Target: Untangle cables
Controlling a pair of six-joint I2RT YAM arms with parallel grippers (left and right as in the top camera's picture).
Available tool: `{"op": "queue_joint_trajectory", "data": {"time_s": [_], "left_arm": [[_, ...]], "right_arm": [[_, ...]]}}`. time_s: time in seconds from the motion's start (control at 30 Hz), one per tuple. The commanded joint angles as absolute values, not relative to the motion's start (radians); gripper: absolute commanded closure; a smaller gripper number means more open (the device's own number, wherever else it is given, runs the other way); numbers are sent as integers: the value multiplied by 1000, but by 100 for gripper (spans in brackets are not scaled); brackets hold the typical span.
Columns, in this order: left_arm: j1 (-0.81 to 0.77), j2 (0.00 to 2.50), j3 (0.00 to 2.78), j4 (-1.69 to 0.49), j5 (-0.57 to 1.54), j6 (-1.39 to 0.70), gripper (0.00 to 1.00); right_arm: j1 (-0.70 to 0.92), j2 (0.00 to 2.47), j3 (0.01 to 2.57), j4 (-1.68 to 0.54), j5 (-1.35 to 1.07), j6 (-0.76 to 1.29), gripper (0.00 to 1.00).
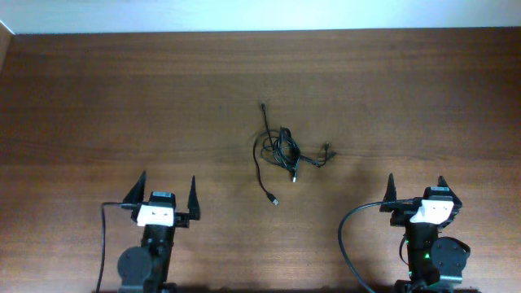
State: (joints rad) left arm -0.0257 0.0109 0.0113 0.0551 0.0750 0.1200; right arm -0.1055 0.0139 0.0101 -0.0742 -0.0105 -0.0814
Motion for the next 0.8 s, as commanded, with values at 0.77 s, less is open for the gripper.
{"op": "queue_joint_trajectory", "data": {"time_s": [0.77], "left_arm": [[-23,761,1254,-980,499,4,1]], "right_arm": [[-98,7,6,-80,9,-74,1]]}}
